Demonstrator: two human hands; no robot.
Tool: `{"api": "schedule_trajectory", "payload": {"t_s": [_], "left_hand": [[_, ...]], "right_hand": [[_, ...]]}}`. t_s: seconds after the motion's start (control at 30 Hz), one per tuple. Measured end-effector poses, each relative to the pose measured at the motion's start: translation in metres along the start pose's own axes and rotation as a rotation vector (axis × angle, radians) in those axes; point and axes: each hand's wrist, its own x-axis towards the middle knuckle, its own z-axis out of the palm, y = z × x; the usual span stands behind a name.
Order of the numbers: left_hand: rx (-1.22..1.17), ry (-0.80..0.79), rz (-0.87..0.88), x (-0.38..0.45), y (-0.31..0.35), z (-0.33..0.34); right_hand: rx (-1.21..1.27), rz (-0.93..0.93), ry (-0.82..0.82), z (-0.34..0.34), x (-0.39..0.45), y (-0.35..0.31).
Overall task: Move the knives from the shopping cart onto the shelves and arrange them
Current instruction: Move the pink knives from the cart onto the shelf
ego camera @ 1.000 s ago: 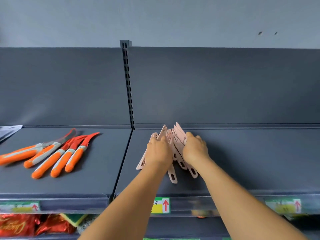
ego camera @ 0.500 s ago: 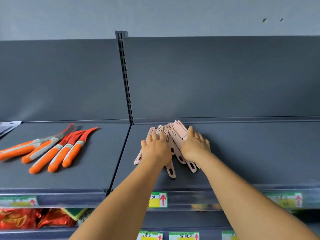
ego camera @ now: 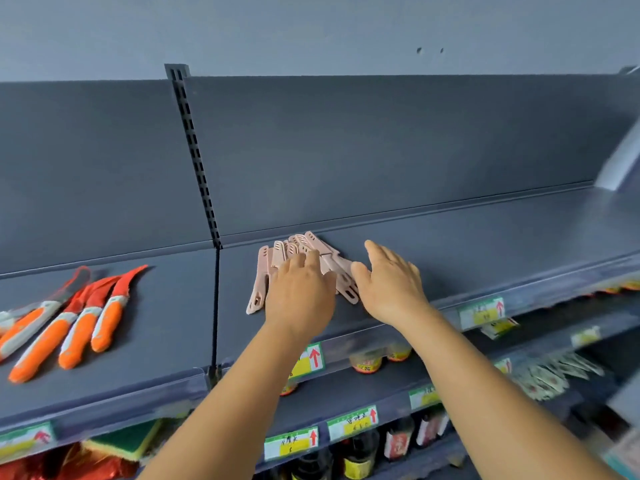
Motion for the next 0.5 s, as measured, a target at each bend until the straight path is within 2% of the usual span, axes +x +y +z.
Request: {"api": "schedule_trajectory", "payload": {"t_s": [0.2,0.5], "left_hand": [[-0.139,-0.021,0.22,-0.067,0.022,-0.006],[-0.241,-0.218,0.526,-0.175,0.062,0.025]], "right_hand": [[0.066,0.151,0.046,-0.003,-0.089,0.011],[0.096,0.472,0.171,0.009,-0.24,0.06]]}}
